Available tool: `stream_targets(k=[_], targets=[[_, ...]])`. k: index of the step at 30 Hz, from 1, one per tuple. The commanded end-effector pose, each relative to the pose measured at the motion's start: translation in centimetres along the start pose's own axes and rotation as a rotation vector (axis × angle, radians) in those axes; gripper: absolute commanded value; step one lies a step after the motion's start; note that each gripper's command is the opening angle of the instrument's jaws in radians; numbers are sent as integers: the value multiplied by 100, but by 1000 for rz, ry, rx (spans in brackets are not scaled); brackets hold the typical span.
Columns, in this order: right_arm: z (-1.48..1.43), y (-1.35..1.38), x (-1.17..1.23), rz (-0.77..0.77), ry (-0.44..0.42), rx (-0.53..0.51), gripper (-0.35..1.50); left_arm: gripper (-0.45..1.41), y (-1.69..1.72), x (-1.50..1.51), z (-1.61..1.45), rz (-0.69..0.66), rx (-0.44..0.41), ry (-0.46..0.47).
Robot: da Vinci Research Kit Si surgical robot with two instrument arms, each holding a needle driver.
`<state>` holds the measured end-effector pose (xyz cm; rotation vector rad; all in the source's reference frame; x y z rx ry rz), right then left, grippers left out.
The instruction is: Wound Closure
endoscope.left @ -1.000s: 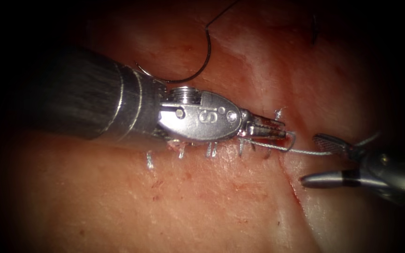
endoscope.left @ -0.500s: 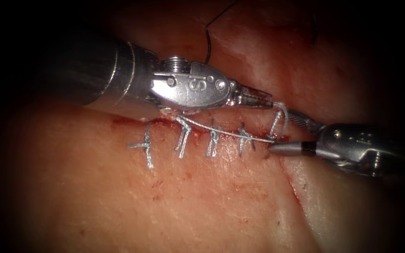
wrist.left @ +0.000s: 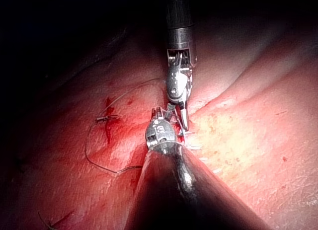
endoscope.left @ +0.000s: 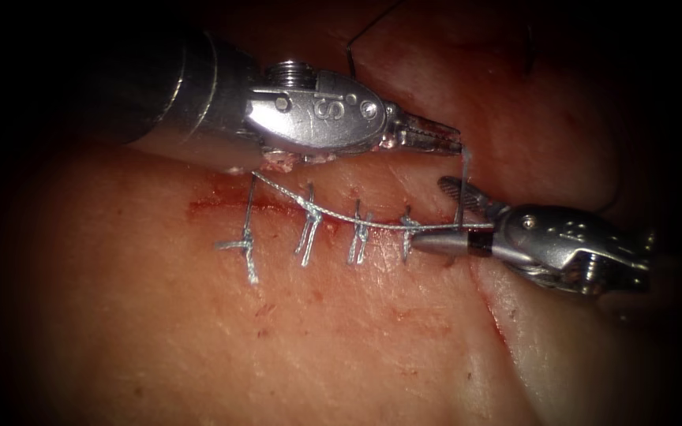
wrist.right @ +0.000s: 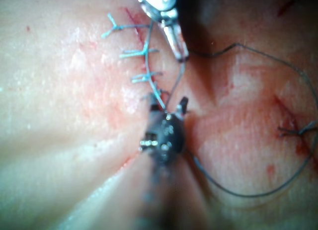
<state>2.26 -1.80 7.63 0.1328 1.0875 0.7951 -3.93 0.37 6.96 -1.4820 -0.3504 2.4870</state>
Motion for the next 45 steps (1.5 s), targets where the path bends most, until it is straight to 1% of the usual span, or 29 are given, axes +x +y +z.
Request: stream_targets(k=[1,12,21,25,34,35,36,37,38,39,40,41,42,45], targets=[[12,-5,-4,1,0,6,132,-45,-1,-1,8,1,1,2],[27,-9,9,12,17,14,132,-45,-1,-1,7,2,1,2],[33,-9,9,11,17,19,132,-45,0,-1,6,2,0,2],[43,-7,9,11,17,16,132,-45,3,1,7,0,2,1],[46,-6,10,12,23,18,132,-45,5,6,6,13,5,2],[45,-7,8,10,23,20,120,-45,5,9,5,11,4,2],[45,-7,8,10,23,20,120,-45,5,9,5,11,4,2],[44,-7,8,9,22,24,113,-45,5,10,4,10,4,2],[43,-7,8,9,22,31,101,-45,5,11,4,10,3,3],[41,-7,7,7,19,52,42,-45,5,11,4,10,4,3],[41,-7,7,7,19,52,42,-45,5,11,4,10,4,3],[38,-7,7,6,21,63,-26,-45,6,11,4,10,4,2],[37,-7,7,5,27,67,-35,-45,6,11,4,10,4,2],[33,-5,10,7,46,78,-35,-45,6,11,5,10,5,2]])
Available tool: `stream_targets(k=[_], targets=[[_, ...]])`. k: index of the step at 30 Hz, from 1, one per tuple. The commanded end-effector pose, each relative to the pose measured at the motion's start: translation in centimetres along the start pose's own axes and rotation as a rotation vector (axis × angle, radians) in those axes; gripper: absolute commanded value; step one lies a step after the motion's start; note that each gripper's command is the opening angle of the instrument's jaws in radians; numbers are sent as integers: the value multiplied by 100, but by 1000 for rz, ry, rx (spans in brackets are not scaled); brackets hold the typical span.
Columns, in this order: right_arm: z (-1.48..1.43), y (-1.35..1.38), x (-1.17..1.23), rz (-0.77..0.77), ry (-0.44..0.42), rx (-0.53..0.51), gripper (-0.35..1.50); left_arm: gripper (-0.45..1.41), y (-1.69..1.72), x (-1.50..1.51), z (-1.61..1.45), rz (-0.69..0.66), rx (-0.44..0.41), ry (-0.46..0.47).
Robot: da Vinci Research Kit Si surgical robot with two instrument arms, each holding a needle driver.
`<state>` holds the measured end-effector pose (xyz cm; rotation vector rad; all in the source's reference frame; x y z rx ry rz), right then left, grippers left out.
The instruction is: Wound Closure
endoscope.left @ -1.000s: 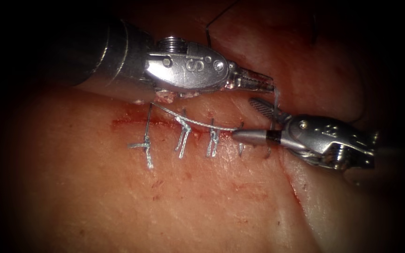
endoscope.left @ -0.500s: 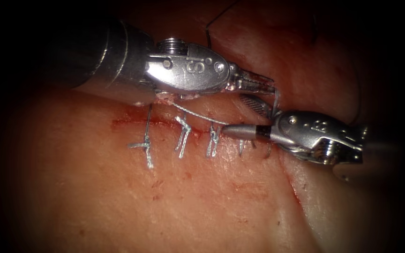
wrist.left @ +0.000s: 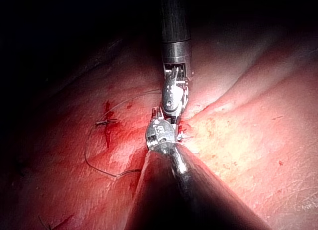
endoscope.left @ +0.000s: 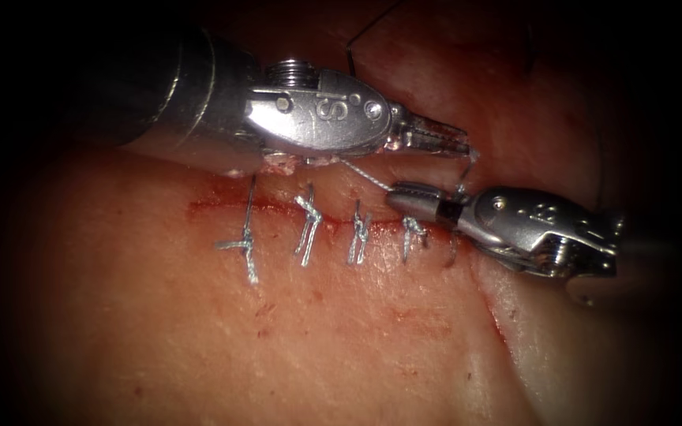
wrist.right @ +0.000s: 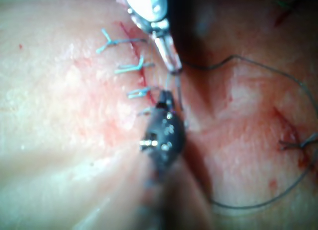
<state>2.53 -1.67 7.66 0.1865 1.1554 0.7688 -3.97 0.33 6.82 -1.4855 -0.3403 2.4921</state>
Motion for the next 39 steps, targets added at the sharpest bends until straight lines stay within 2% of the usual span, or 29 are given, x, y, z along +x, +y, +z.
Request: stream_targets(k=[1,4,5,6,7,8,9,10,12,14,17,18,19,20,26,27,28,34,35,38,39], targets=[[6,-1,-1,-2,5,3,-35,-45,-2,-2,8,2,1,2],[5,0,4,-4,13,6,-35,-45,-2,-2,7,2,0,2],[5,0,4,-4,17,0,-15,-45,-2,-2,6,2,-1,2],[5,0,4,-4,17,0,-15,-45,-2,-2,6,2,-1,2],[5,0,4,-4,23,-8,26,-45,-2,-2,6,2,-1,2],[5,0,4,-3,34,-24,86,-45,-3,-2,5,2,-2,3],[4,-1,4,4,43,-53,130,-45,-4,-2,1,7,-5,4],[4,-1,4,4,43,-53,130,-45,-4,-2,1,7,-5,4],[-1,-3,4,28,47,-57,148,-45,-6,0,-6,5,-14,7],[-10,-6,4,27,47,-51,148,-45,-8,2,-16,8,-8,6],[-42,-10,7,30,43,-33,148,-45,-11,7,-40,11,12,9],[-42,-10,7,30,43,-33,148,-45,-11,7,-40,11,12,9],[-57,-7,8,38,45,-37,148,-45,-11,10,-53,11,20,12],[-57,-7,8,38,45,-37,148,-45,-11,10,-53,11,20,12],[-100,11,9,2,-13,-58,148,-45,0,18,-101,9,48,24],[-114,13,7,-3,-52,-34,148,-45,6,17,-116,4,53,26],[-114,13,7,-3,-52,-34,148,-45,6,17,-116,4,53,26],[-146,5,5,-22,-102,19,148,-45,20,0,-163,-4,88,18],[-159,-5,6,-24,-112,79,148,-45,22,-12,-183,-8,107,14],[-166,-12,8,-26,-124,128,148,-45,22,-18,-194,-10,120,7],[-171,-21,10,-29,-141,176,148,-45,23,-26,-206,-13,136,-1]])
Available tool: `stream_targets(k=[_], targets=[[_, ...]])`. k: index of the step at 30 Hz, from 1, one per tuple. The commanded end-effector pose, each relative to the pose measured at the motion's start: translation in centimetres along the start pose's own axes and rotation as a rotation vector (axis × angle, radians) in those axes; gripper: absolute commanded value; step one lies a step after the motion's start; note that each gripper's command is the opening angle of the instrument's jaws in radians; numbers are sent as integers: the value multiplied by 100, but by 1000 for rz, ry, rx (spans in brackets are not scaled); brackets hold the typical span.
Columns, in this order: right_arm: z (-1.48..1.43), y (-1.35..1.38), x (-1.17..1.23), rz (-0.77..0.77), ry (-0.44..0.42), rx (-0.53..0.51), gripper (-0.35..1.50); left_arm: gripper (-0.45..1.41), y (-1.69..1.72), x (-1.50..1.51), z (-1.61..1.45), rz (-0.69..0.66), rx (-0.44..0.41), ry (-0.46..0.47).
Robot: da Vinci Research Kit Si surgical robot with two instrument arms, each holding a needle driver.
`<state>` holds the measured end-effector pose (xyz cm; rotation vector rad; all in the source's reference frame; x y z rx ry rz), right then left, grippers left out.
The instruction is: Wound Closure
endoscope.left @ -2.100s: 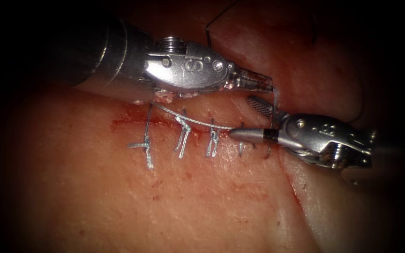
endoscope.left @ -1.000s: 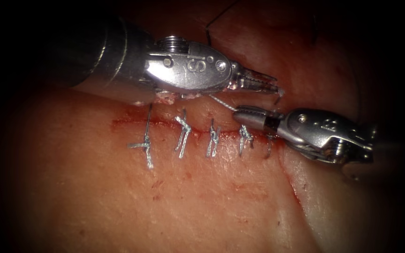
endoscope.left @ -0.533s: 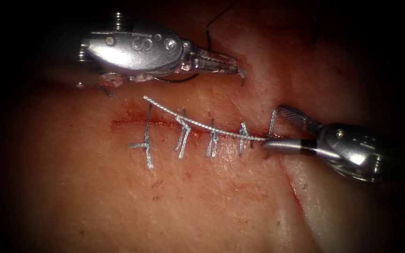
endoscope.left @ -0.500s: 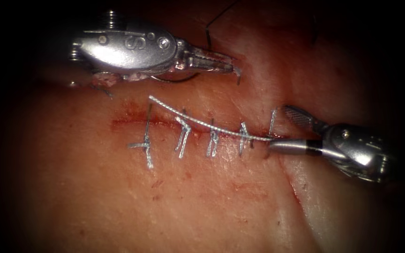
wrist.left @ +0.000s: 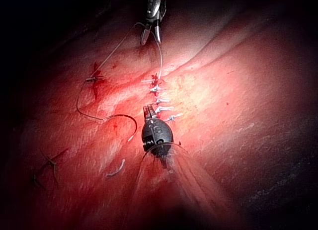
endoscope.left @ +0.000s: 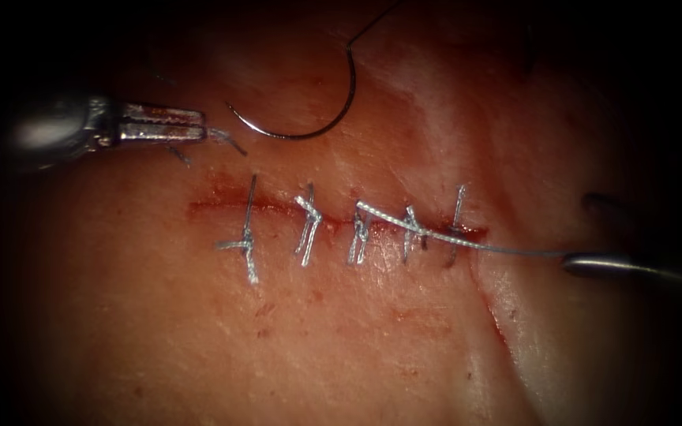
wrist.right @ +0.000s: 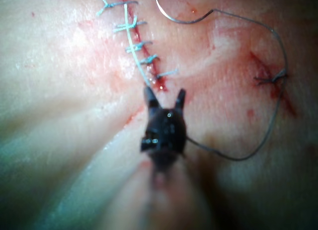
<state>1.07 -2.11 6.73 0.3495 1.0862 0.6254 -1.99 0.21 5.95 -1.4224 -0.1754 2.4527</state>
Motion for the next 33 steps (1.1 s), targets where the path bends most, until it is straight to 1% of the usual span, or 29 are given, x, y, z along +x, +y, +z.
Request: stream_targets(k=[1,3,4,5,7,10,13,14,16,17,18,20,24,26,27,28,31,32,33], targets=[[8,-16,-2,-6,-13,58,148,-45,0,-11,-1,-1,10,-4],[12,-24,1,-15,-16,81,148,-45,2,-22,-9,0,22,-9],[18,-29,4,-22,-18,98,148,-45,5,-35,-15,5,33,-12],[18,-29,4,-22,-18,98,148,-45,5,-35,-15,5,33,-12],[25,-32,6,-26,-20,110,148,-45,8,-48,-19,11,45,-15],[33,-34,9,-33,-20,113,148,-45,13,-72,-22,26,72,-17],[35,-33,11,-39,-20,115,148,-45,18,-95,-23,15,77,-24],[35,-33,12,-39,-20,114,148,-28,20,-103,-24,-4,77,-35],[33,-33,12,-38,-21,115,148,19,22,-112,-25,-50,62,-50],[32,-33,12,-38,-21,116,148,46,23,-116,-25,-88,52,-63],[31,-33,11,-39,-21,117,148,67,23,-120,-25,-136,44,-79],[30,-33,11,-45,-20,114,148,94,24,-126,-26,-192,39,-113],[29,-33,13,-44,-20,112,148,98,25,-132,-28,-186,35,-132],[25,-33,17,-40,-21,115,148,96,25,-139,-35,-171,18,-197],[25,-33,17,-40,-21,115,148,96,25,-139,-35,-171,18,-197],[21,-34,19,-38,-21,118,148,93,25,-143,-39,-170,11,-222],[18,-35,22,-36,-22,118,148,93,27,-149,-43,-187,11,-242],[16,-37,25,-34,-21,113,148,89,34,-159,-43,-198,-16,-263],[16,-37,25,-34,-21,113,148,89,34,-159,-43,-198,-16,-263]])
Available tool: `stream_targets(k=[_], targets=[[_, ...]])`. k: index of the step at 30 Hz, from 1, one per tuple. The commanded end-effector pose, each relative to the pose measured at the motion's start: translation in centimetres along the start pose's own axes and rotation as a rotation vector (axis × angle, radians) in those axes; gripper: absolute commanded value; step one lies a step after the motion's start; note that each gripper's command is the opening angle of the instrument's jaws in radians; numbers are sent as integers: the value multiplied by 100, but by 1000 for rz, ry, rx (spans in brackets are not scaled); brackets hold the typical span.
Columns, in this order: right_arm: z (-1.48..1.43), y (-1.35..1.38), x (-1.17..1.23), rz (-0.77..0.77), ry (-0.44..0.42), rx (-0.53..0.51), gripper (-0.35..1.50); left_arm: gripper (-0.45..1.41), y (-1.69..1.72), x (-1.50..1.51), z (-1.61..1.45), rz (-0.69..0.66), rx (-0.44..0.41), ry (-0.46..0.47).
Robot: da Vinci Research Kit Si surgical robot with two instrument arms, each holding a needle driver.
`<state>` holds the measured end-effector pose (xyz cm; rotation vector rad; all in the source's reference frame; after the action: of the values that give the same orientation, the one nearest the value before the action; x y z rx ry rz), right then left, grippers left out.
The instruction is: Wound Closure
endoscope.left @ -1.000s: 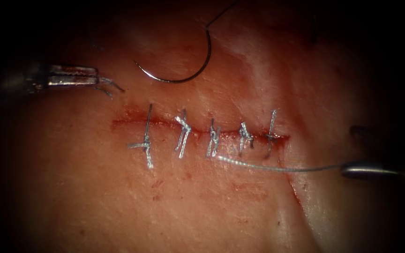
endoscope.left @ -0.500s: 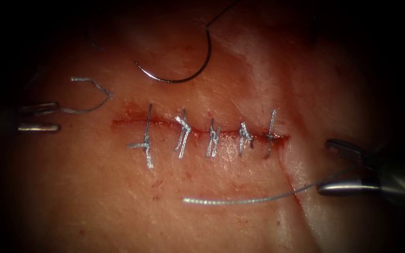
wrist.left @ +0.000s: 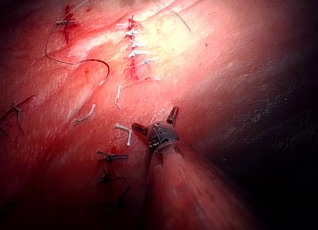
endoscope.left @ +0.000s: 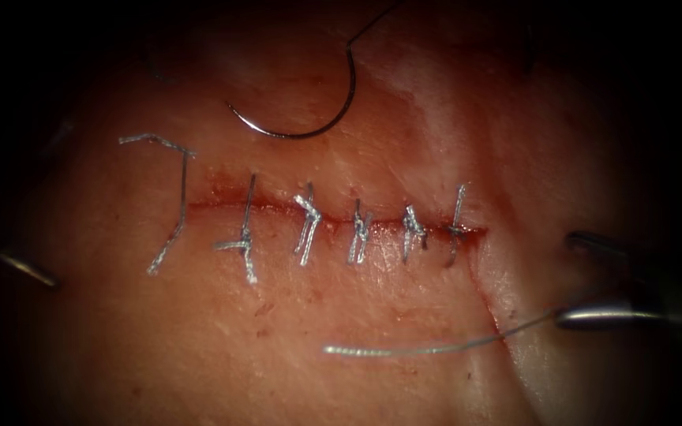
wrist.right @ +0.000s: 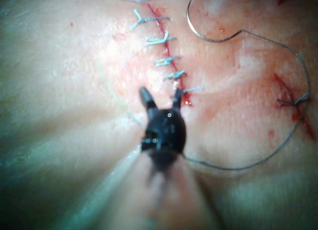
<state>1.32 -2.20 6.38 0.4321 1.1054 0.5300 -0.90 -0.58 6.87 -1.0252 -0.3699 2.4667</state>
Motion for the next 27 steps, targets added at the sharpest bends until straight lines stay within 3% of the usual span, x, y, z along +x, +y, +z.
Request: stream_targets(k=[1,4,7,12,14,15,21,27], targets=[[9,-3,-1,2,2,1,148,86,6,-10,13,-6,-17,-14],[9,-3,2,5,2,-5,148,84,11,-8,12,-7,-23,-18],[0,0,11,2,1,-5,148,71,14,31,-6,-46,-38,61],[-7,-9,18,-36,-33,31,148,69,21,71,-19,-71,-44,150],[-7,-8,44,-38,-15,14,148,67,31,110,-22,-90,-85,193],[-7,-8,44,-38,-15,14,148,67,31,110,-22,-90,-85,193],[12,7,85,-77,44,-45,148,64,63,162,0,-84,-170,319],[30,29,97,-190,38,-85,142,64,72,217,40,-23,-209,384]])
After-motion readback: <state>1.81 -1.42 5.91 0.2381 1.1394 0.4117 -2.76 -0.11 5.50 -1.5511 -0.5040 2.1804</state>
